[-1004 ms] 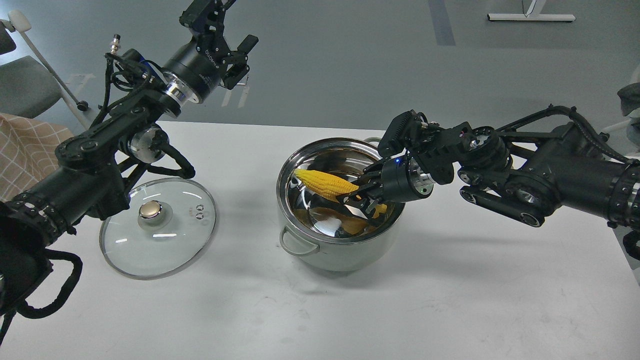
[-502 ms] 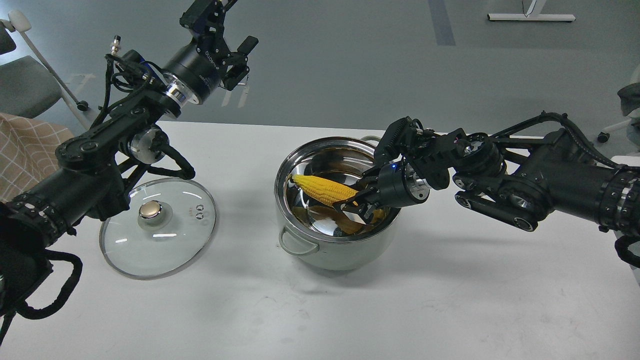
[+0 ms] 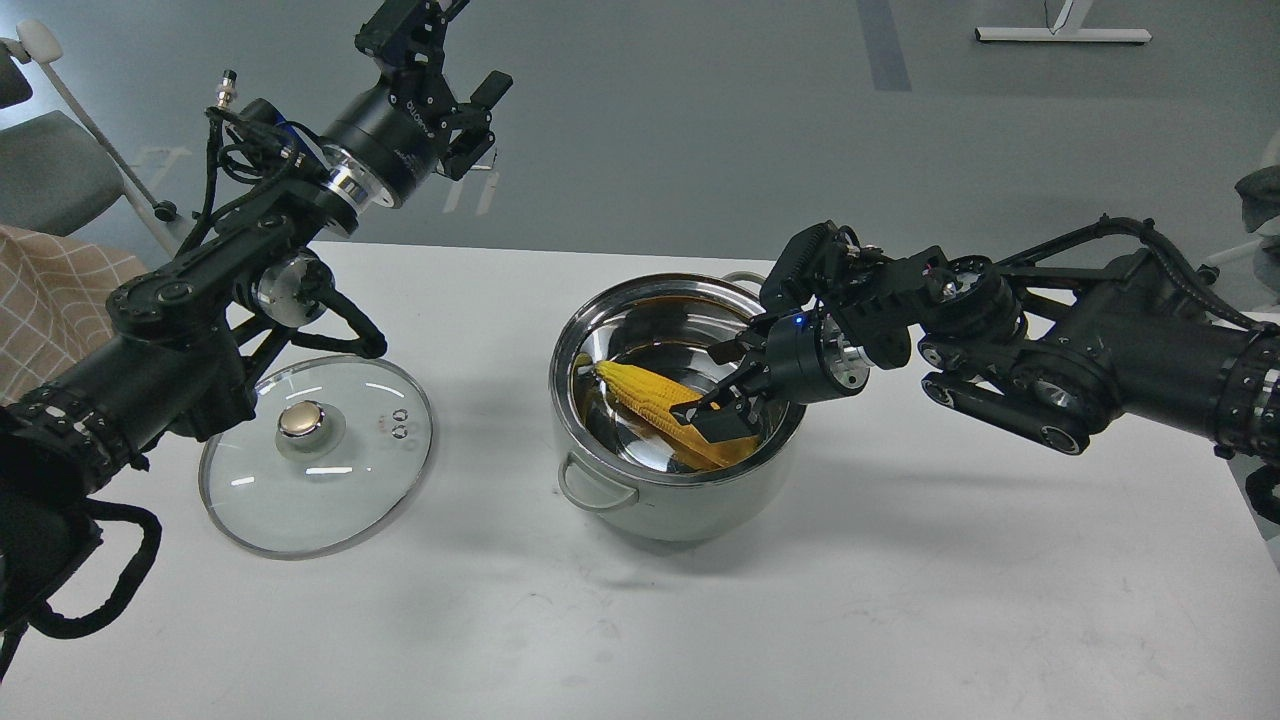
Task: Open pot and put corn in
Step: 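Release the corn cob and raise the right gripper out of the pot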
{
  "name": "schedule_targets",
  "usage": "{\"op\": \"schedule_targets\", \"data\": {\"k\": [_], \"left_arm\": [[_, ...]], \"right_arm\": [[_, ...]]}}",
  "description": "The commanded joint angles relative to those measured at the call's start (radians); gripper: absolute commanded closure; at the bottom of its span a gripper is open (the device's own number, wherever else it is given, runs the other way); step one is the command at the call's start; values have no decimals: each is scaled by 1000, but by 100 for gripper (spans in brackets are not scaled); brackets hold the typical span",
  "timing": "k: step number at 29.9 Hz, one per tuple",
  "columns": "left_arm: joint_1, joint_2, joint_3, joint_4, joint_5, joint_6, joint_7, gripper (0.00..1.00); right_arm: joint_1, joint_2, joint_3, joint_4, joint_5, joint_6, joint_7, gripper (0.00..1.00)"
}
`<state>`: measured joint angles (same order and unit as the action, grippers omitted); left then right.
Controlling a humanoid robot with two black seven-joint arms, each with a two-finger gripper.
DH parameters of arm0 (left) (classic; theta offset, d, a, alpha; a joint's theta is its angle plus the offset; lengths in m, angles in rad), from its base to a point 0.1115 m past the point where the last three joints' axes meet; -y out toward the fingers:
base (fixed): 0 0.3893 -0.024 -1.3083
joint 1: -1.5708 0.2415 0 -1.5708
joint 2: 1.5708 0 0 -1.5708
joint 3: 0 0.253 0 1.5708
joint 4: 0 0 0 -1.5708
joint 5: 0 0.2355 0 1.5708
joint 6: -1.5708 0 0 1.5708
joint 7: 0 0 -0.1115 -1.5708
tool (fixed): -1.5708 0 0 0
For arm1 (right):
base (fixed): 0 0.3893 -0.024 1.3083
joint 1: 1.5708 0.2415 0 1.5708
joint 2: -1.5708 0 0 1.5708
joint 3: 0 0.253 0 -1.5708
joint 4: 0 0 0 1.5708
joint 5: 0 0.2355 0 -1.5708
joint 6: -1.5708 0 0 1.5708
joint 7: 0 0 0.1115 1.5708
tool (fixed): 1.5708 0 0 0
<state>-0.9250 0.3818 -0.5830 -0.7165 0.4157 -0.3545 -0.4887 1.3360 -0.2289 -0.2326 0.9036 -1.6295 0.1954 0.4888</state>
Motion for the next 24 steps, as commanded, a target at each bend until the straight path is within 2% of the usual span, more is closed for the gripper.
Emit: {"op": "schedule_targets", "data": {"k": [1,5,11,15,20,24], "left_arm": [[0,0,0,0,0,2,0,4],[0,0,2,0,2,32,0,3],[6,3,0,2,0,32,0,2],[12,3,0,2,0,34,0,2],[21,-6,3,43,2,20,0,2],[21,-14,5,83,2,-8,0,2]], "right_arm": [[45,-46,62,1,27,-1,0,4],[97,-142,221,-2,129,-20,0,0],[62,-269,441,-8,328,-89,0,0],[-23,-283,548,-14,471,-109,0,0],[-197,-260,754,-60,702,-195,0,0],[-313,-216,881,-129,873,-188,0,0]]}}
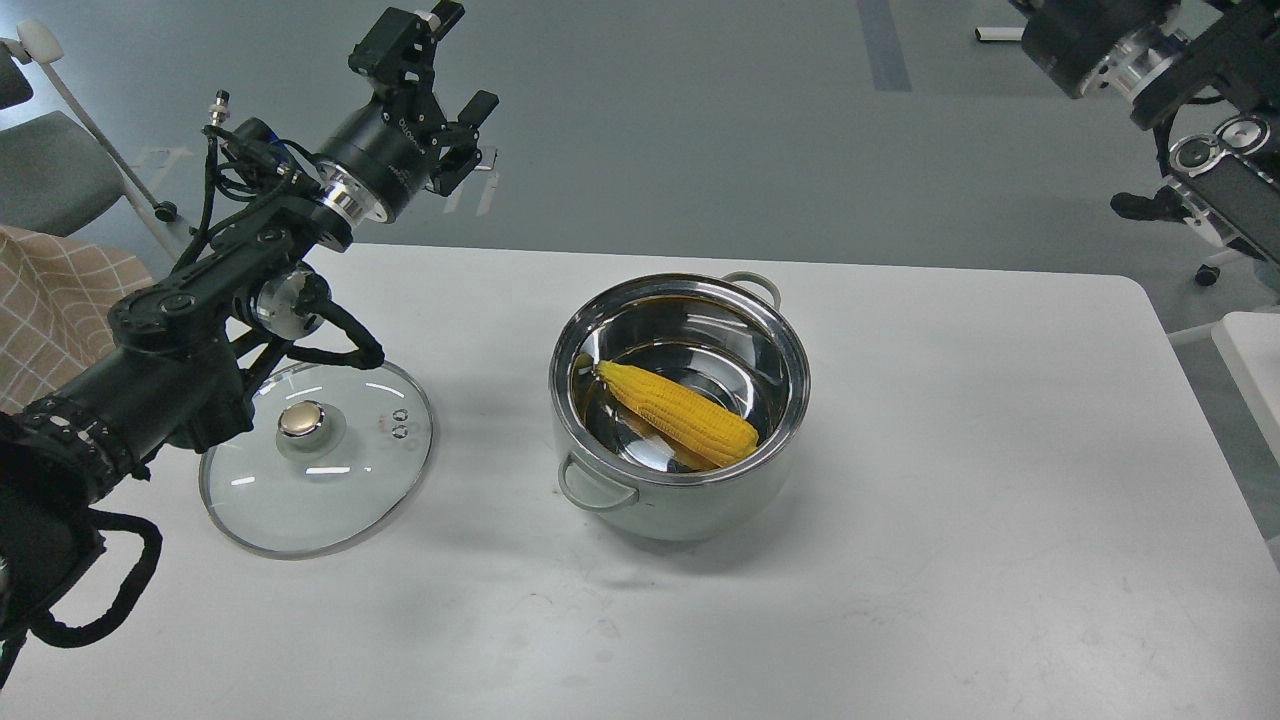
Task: Open pot and put corn in
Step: 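Release the corn cob and raise the right gripper out of the pot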
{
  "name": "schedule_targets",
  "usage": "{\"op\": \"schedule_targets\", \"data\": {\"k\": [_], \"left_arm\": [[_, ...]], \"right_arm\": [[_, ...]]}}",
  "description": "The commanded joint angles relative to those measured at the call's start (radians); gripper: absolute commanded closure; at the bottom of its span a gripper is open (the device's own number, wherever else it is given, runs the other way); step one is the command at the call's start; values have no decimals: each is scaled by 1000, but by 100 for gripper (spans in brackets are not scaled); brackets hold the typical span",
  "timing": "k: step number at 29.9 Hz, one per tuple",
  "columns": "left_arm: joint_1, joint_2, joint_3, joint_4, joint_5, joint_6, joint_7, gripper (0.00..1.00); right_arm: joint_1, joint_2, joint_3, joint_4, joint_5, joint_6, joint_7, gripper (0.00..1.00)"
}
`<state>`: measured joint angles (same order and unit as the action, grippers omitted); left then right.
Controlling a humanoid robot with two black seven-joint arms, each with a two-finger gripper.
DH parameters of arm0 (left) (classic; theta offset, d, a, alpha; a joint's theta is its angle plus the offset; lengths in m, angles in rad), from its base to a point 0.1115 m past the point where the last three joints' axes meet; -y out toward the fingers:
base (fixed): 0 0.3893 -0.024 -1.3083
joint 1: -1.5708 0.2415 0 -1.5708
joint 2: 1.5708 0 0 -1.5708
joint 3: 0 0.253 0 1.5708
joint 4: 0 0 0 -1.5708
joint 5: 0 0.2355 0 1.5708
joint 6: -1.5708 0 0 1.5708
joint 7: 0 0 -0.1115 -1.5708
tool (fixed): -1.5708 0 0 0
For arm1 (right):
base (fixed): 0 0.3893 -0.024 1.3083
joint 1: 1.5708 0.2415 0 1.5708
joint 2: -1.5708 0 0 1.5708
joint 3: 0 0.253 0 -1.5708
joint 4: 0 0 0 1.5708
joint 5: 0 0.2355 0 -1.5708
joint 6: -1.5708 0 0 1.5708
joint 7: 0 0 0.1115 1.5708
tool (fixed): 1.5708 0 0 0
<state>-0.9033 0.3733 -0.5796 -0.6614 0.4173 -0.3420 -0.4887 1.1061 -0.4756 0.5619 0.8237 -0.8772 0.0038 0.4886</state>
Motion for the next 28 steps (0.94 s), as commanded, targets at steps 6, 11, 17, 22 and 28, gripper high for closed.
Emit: {"op": "schedule_targets", "data": {"k": [6,11,17,22,28], "left_arm": [[6,-73,3,89,-2,-34,0,2],[44,-111,0,102,-3,-70,0,2],[87,-109,-48,98,-26,-147,0,2],[93,-103,-63,100,-26,-147,0,2],[98,-117,-71,97,-25,-147,0,2]], "right_arm": [[-198,54,139,-90,254,70,0,0],[-293,126,256,-106,371,179,0,0],[-396,157,375,-140,461,315,0,0],[-420,175,380,-138,475,334,0,0],[-419,204,380,-130,474,334,0,0]]}}
